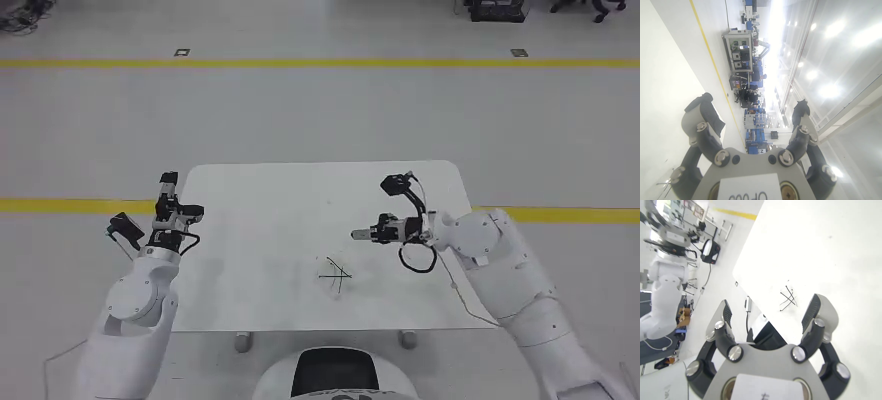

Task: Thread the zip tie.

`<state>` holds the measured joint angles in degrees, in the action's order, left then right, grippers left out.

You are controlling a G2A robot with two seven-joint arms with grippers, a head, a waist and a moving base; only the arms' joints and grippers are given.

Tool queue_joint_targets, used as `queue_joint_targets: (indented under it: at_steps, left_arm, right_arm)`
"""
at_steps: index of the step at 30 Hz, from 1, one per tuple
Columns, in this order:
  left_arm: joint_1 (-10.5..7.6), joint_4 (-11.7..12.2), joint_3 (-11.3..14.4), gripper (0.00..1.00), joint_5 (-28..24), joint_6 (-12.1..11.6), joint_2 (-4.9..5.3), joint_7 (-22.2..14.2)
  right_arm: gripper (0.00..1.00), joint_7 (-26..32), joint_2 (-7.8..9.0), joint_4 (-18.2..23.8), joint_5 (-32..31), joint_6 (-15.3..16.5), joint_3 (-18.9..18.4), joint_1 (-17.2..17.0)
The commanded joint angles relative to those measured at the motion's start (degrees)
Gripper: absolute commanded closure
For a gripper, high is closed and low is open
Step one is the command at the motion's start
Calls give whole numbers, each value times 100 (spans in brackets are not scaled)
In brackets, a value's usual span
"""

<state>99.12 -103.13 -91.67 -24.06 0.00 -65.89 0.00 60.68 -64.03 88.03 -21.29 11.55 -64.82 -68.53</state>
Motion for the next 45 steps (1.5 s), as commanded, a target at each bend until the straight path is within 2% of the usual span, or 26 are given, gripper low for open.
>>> queue_joint_targets:
  at_steps: [1,4,16,21,23,30,39,41,45]
  left_arm:
    - [0,0,0,0,0,0,0,0]
    - [0,0,0,0,0,0,0,0]
    - [0,0,0,0,0,0,0,0]
    - [0,0,0,0,0,0,0,0]
    - [0,0,0,0,0,0,0,0]
    - [0,0,0,0,0,0,0,0]
    - [0,0,0,0,0,0,0,0]
    - [0,0,0,0,0,0,0,0]
    - [0,0,0,0,0,0,0,0]
  right_arm:
    - [0,0,-57,-281,-44,9,294,247]
    - [0,49,-129,-572,-21,98,593,521]
    - [0,51,-130,-547,-47,134,614,525]
    - [0,221,-176,-600,-400,325,947,832]
    - [0,446,-216,-661,-624,391,1188,1054]
    - [0,697,-428,-1002,-946,471,1955,1651]
    - [0,688,-444,-1039,-974,474,2001,1688]
    - [0,762,-461,-891,-1234,598,2174,1706]
    - [0,1039,-573,-872,-1570,501,2571,1946]
